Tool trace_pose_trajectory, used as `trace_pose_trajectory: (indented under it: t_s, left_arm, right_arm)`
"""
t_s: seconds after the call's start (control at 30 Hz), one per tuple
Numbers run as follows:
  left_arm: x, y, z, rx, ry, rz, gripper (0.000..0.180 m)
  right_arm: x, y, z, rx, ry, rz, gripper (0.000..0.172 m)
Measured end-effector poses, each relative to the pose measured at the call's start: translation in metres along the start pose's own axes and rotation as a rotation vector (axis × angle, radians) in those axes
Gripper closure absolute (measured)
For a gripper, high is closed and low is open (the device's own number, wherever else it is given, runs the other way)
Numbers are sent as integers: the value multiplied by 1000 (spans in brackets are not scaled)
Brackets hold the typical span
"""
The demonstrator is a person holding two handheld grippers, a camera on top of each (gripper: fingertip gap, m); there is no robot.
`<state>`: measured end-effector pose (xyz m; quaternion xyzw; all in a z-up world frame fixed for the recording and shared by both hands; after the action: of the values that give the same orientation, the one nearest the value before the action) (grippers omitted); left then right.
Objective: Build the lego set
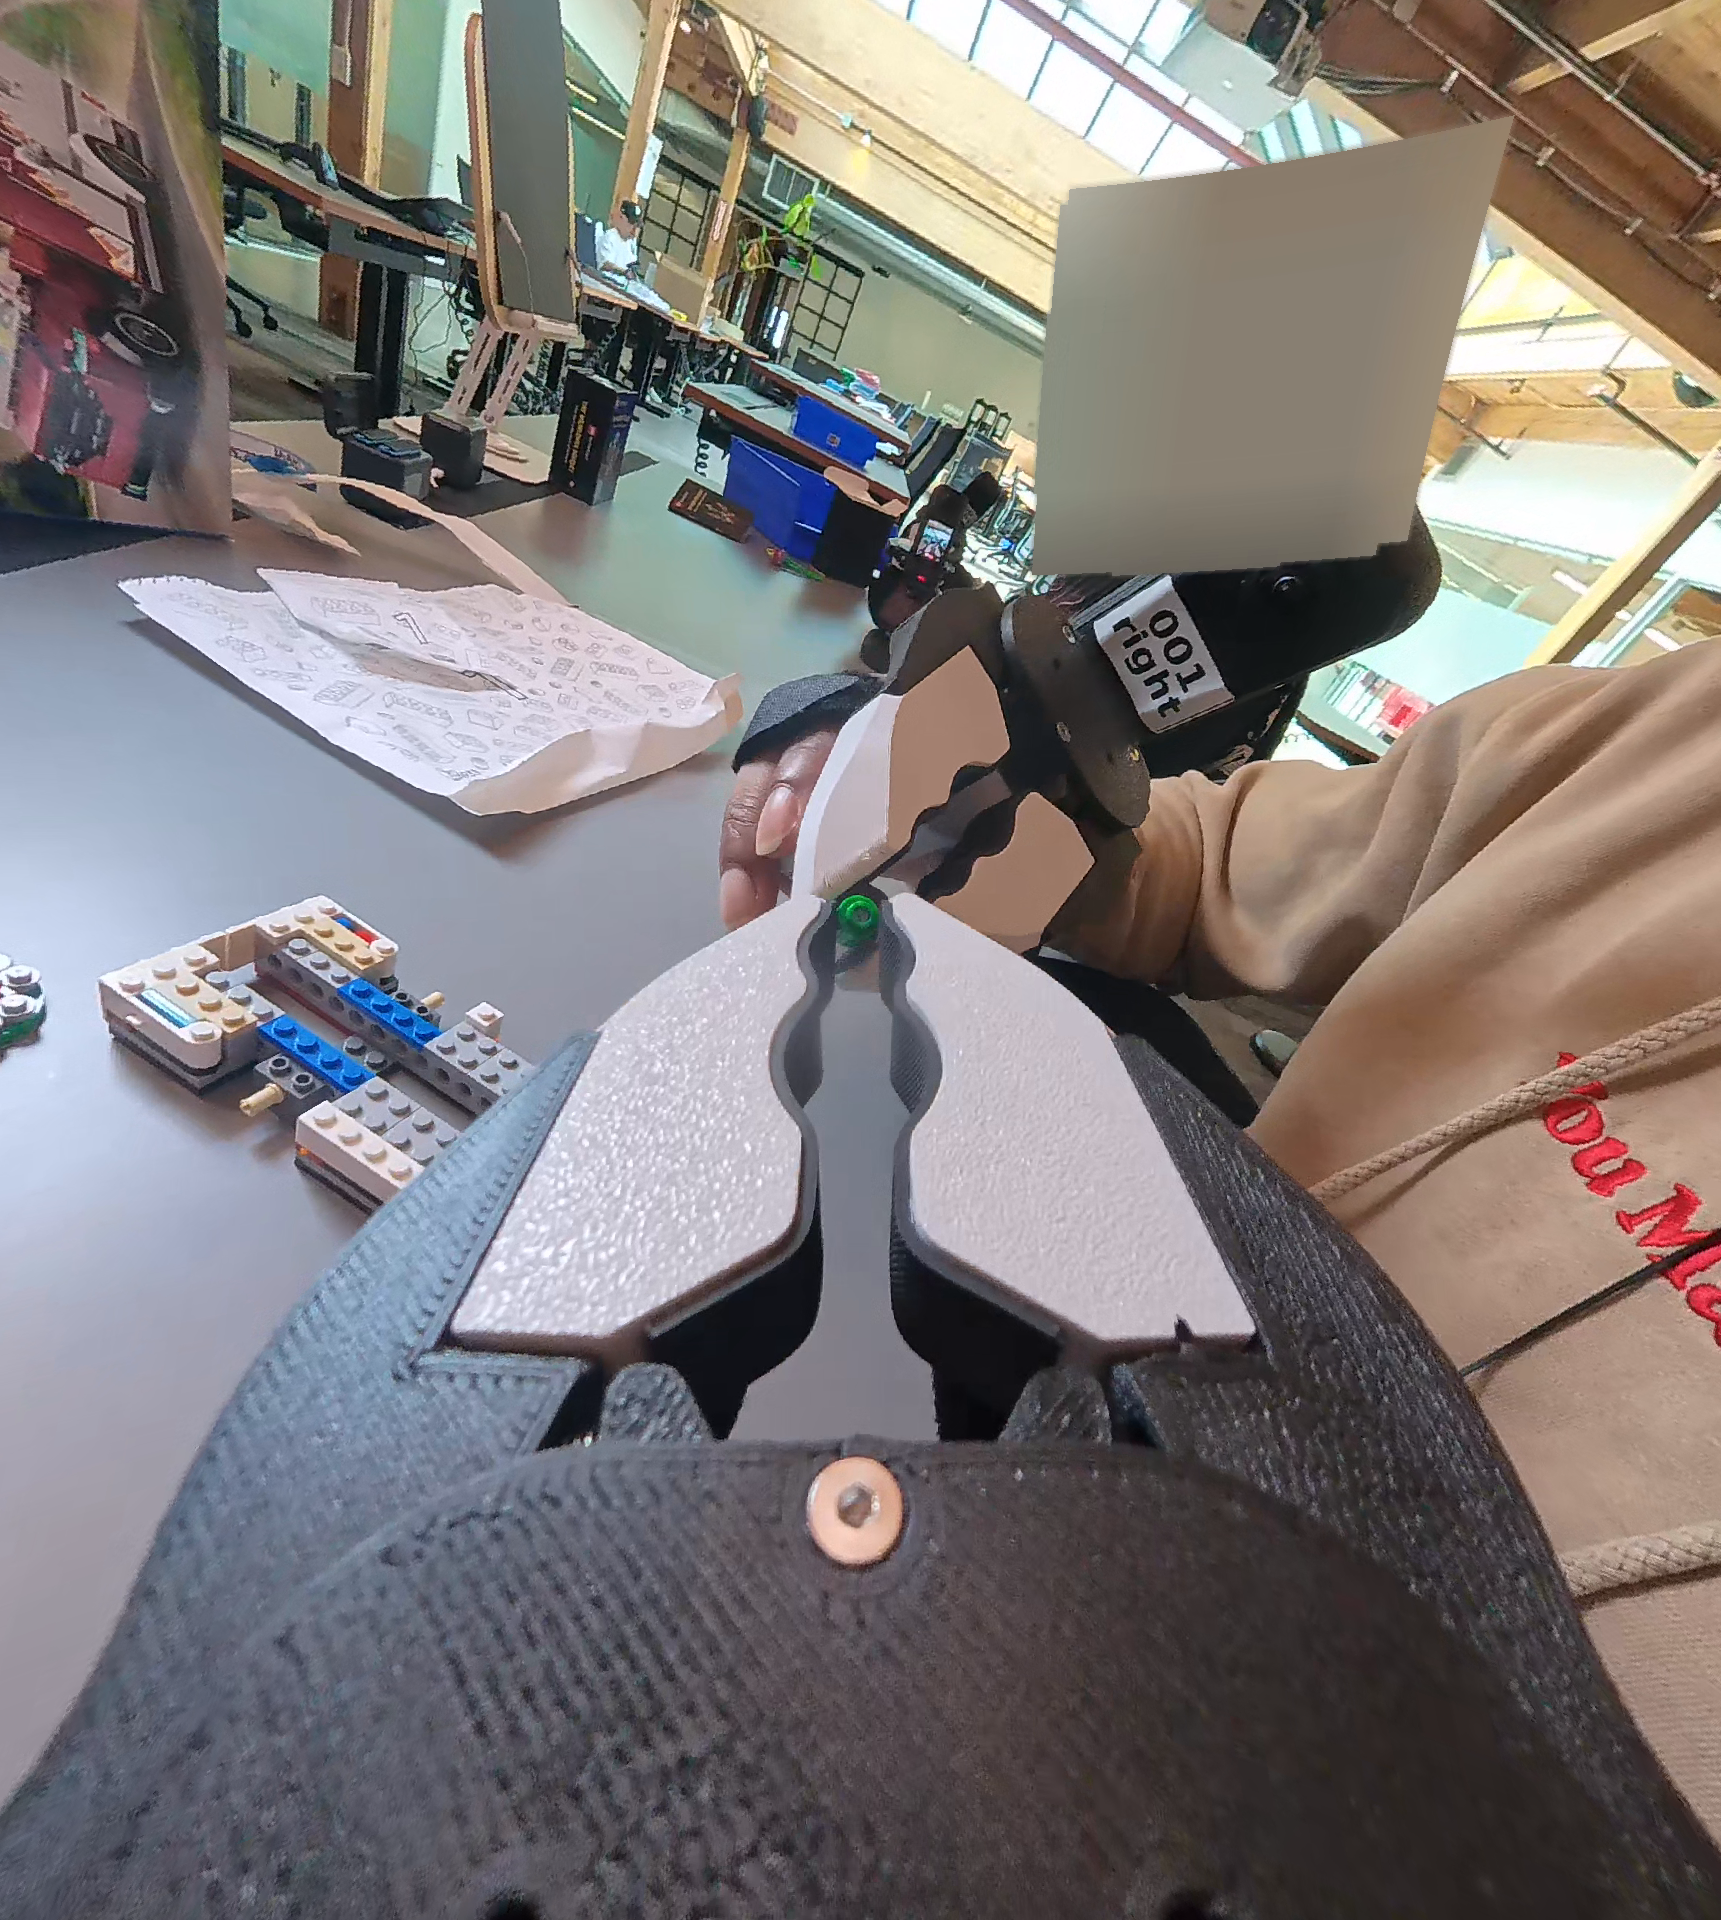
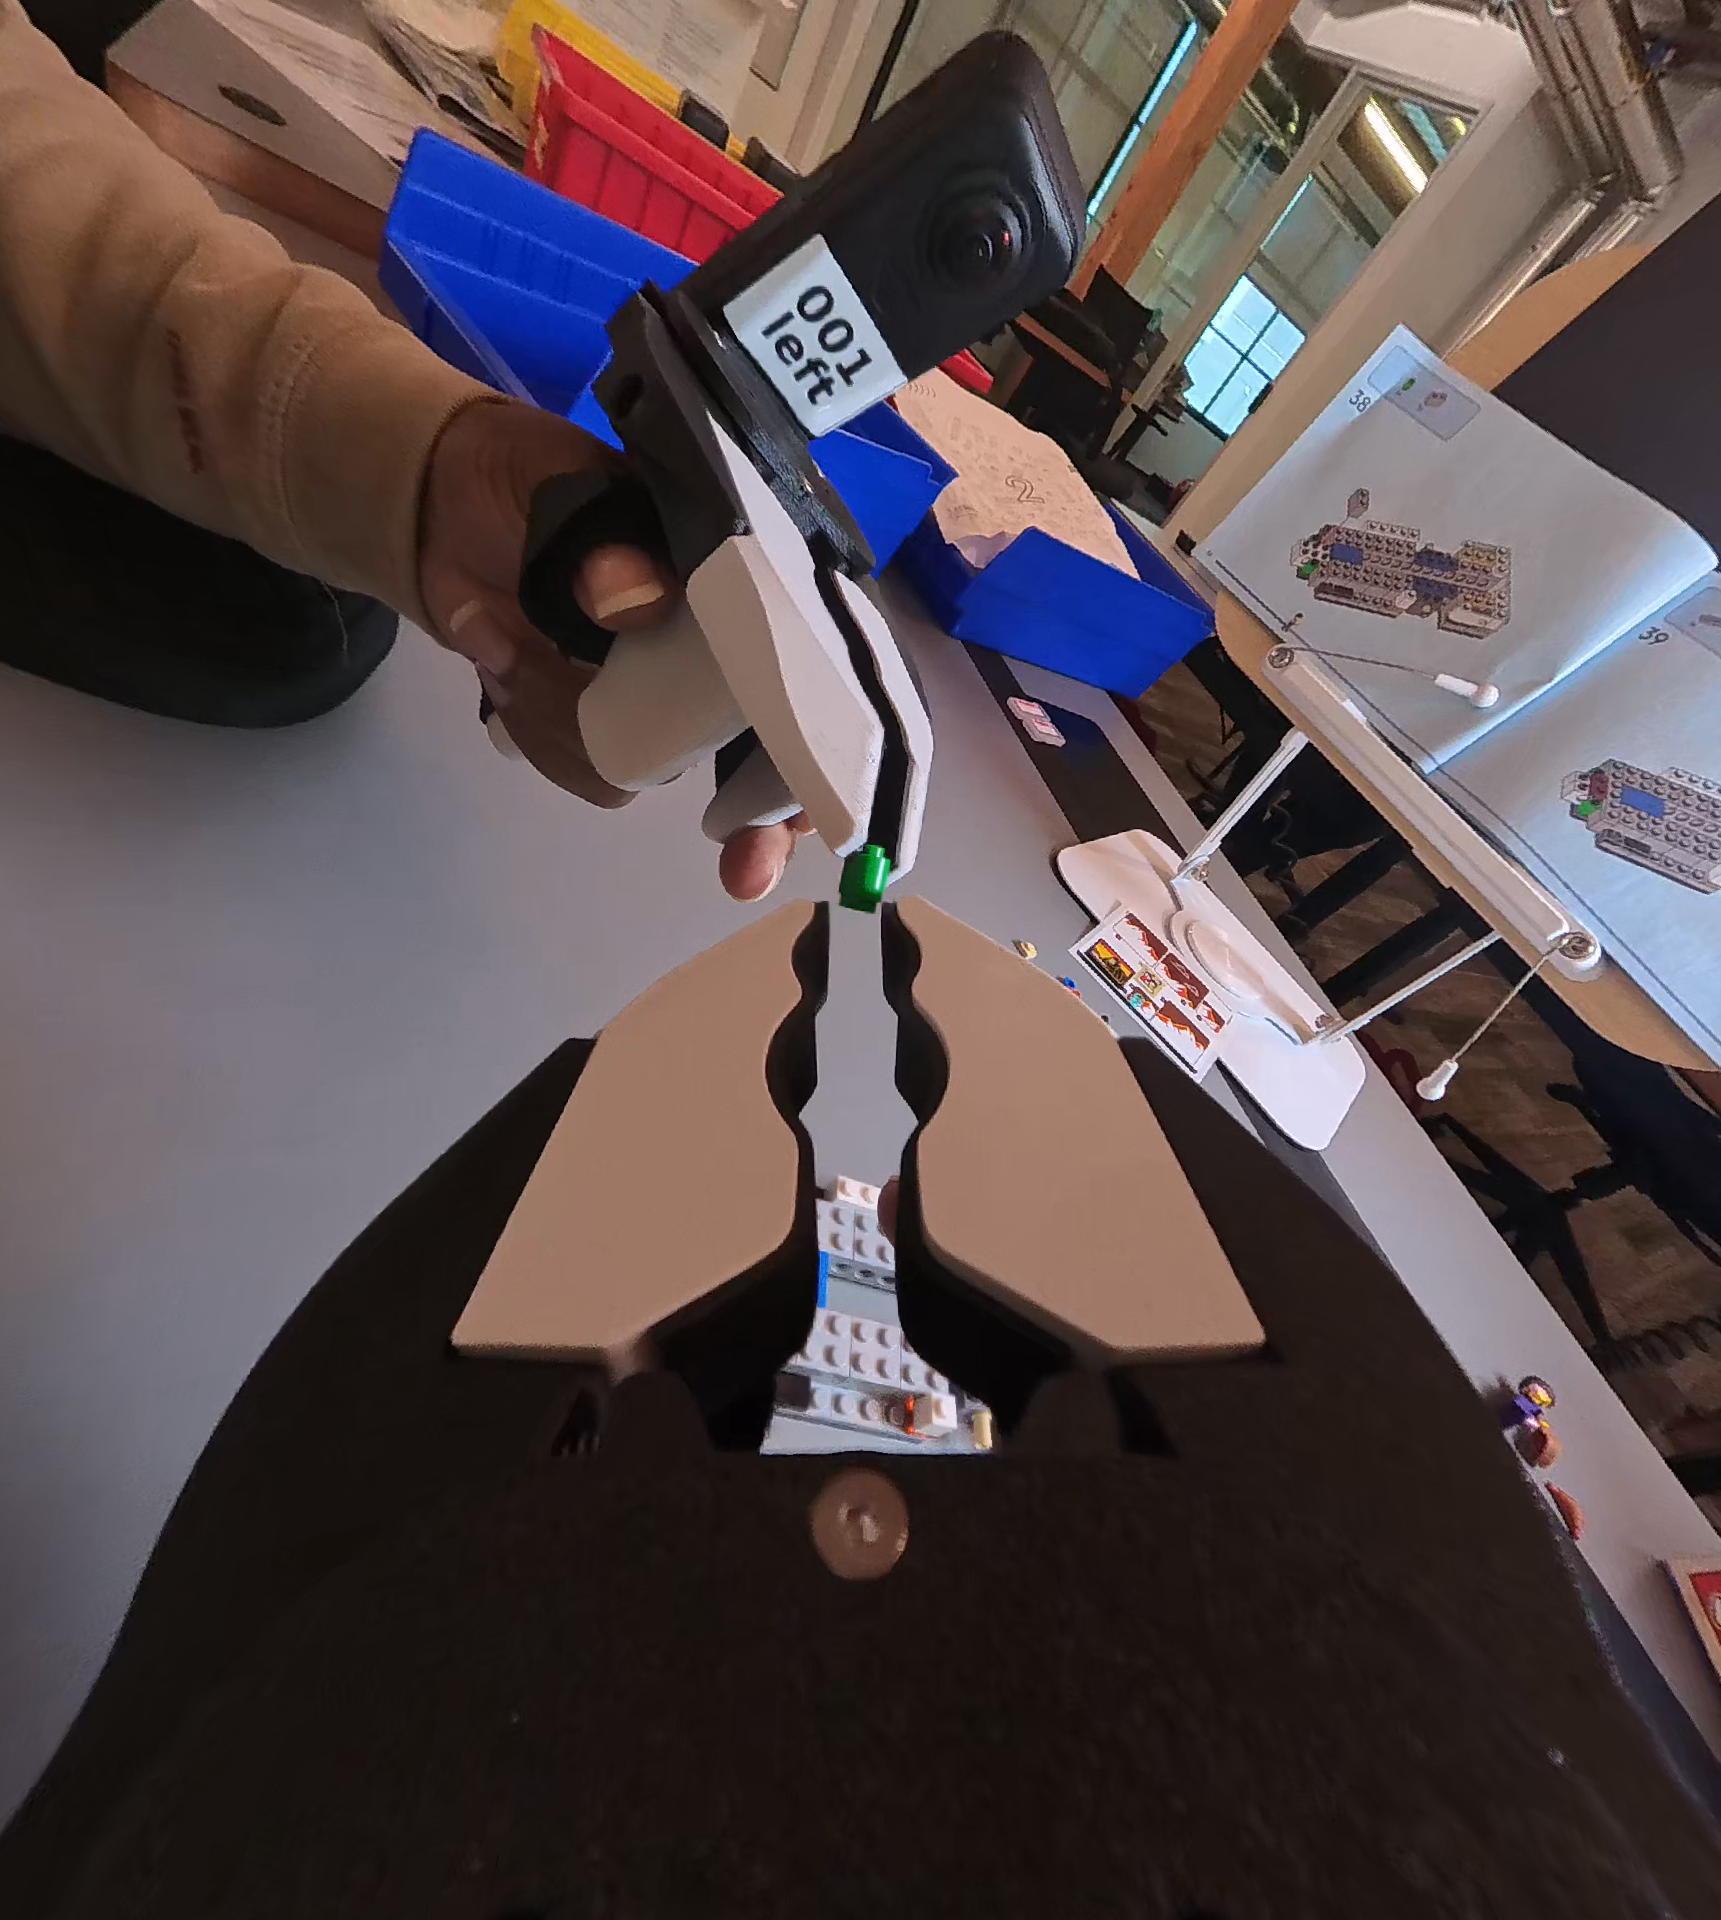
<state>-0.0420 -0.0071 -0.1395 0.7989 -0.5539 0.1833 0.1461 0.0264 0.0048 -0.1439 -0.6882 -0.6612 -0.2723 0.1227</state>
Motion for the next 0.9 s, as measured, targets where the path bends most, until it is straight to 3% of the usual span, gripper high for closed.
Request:
trace_pose_trajectory:
  t_s: [0.63, 0.8, 0.9]
  left_arm:
    - [-14, -3, 12, -94, -91, -140, 173]
    - [-39, -1, 39, -339, -200, -301, 173]
    - [-47, -6, 63, -474, -206, -317, 173]
  right_arm:
    - [-2, -7, 18, -119, 26, -10, 164]
    - [-1, 2, 61, -289, -24, -93, 155]
    - [-3, 12, 88, -377, -76, -148, 153]
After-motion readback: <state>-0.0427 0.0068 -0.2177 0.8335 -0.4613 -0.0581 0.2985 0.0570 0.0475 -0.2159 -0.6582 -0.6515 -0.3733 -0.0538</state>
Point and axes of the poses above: each gripper's, where its closed fingertips meet, y back along the fingers, z out of its underside, x = y × z across the jaws, the point moved 4 cm from there along y, back along the fingers, and after that the axes turned 3 degrees about y, right-handed, at the moved point
